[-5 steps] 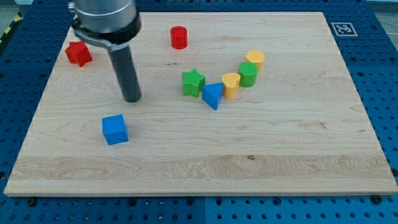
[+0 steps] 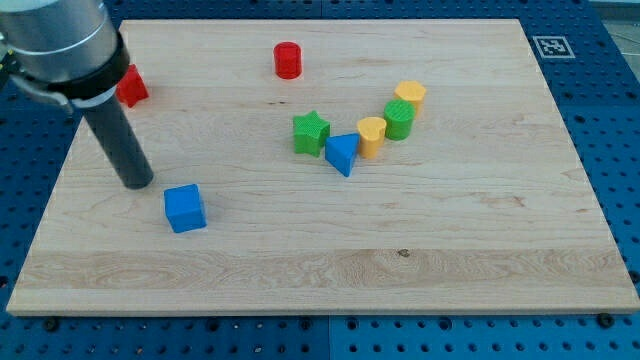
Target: Move the blue cube towards up
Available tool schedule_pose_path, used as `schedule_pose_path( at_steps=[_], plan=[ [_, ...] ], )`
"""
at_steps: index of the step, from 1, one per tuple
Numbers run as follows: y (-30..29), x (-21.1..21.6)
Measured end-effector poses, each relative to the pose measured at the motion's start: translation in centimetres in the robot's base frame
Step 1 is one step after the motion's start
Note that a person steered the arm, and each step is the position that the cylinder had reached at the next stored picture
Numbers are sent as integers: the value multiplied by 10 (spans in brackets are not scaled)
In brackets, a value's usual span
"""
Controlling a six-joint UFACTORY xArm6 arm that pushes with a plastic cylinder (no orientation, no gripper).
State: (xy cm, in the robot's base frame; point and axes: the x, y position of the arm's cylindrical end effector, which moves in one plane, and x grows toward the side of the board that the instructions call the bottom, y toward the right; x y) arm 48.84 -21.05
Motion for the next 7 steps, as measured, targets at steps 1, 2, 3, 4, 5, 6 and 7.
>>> schedule_pose_path(
  at_steps=[1,2,3,4,5,6,7],
  plan=[
    [1,14],
    [8,32],
    [14,46],
    [26,54],
    [44,54],
    [61,54],
    [87,54]
  ],
)
